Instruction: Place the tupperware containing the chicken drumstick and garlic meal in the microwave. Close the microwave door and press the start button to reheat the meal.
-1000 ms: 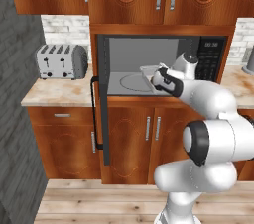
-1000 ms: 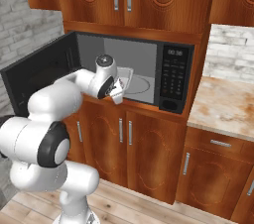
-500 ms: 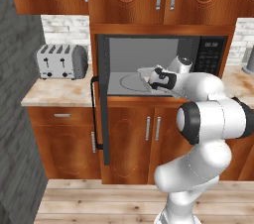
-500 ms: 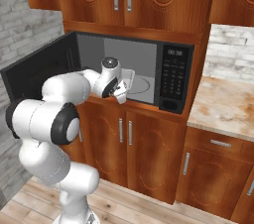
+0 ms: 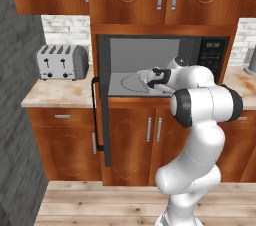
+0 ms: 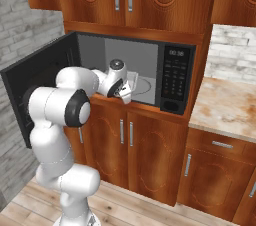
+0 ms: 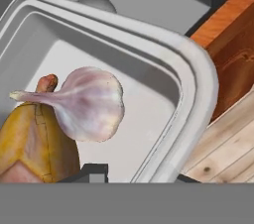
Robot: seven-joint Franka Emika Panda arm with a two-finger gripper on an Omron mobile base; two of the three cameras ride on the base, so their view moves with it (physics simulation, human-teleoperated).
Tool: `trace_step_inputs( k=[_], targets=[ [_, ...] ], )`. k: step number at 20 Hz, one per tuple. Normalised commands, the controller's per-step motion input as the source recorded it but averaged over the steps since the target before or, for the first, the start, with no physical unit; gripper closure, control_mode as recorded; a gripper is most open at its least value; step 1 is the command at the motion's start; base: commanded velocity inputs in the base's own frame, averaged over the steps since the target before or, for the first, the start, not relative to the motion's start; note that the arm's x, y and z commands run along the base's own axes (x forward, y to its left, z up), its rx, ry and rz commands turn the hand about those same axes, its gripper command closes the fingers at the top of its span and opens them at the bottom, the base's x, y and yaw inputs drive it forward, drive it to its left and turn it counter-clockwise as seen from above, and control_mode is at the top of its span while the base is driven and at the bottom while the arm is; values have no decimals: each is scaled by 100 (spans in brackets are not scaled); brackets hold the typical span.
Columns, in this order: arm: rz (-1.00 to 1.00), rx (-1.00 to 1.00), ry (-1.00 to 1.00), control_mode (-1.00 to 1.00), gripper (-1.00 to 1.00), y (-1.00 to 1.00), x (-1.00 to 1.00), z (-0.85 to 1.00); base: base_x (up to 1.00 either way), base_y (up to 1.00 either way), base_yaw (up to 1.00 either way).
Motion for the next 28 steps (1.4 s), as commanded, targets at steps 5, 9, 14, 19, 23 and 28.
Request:
trace_step_inputs(
  k=[5,9,14,19,23,28],
  targets=[
    [0,0,1,-100,100,-9,60,-2,0,0,0],
    [0,0,3,-100,100,-1,52,-27,0,0,0],
    [0,0,3,-100,100,0,54,-32,0,0,0],
    [0,0,1,-100,100,-2,57,-10,0,0,0],
    [0,0,0,-100,100,-6,56,-3,0,0,0],
    [0,0,0,-100,-100,0,23,-22,0,0,0]
  ],
)
